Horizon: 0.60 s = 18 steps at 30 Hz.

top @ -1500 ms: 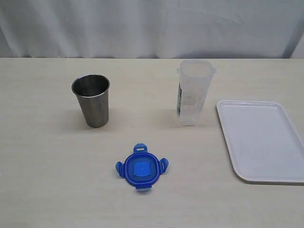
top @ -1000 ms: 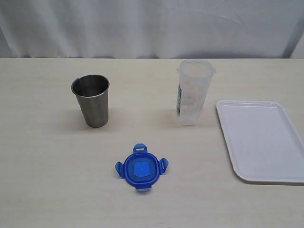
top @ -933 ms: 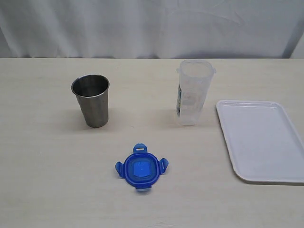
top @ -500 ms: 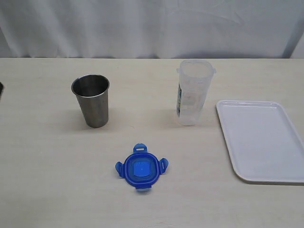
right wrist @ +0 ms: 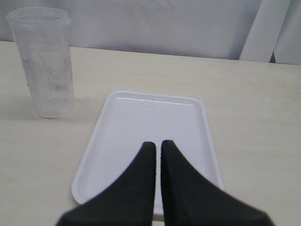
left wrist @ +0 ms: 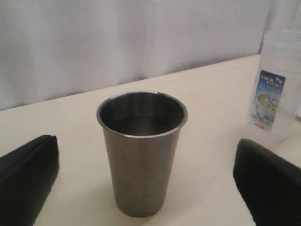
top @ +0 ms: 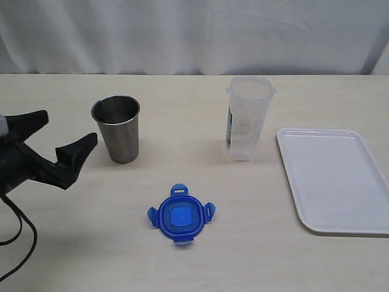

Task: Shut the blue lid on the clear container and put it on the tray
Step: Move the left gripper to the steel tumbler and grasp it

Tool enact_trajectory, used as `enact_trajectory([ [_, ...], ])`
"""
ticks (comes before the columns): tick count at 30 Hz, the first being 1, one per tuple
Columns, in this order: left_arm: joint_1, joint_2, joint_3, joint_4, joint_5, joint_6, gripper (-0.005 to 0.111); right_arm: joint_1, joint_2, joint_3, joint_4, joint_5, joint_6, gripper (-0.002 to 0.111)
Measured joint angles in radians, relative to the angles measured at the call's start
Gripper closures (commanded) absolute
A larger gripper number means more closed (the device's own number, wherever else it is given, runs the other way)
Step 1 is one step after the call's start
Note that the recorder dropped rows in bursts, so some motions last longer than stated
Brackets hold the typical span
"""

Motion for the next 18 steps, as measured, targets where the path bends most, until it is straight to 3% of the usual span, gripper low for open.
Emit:
enact_trajectory([
  [5, 0.0, 0.126, -0.074, 0.096, -0.004, 0.014, 0.002, 0.0, 0.0, 0.0, 0.0, 0.0, 0.0, 0.104],
  [18, 0.0, 0.356, -0.268, 0.136, 0.002, 0.021, 0.002, 0.0, 0.0, 0.0, 0.0, 0.0, 0.0, 0.104],
])
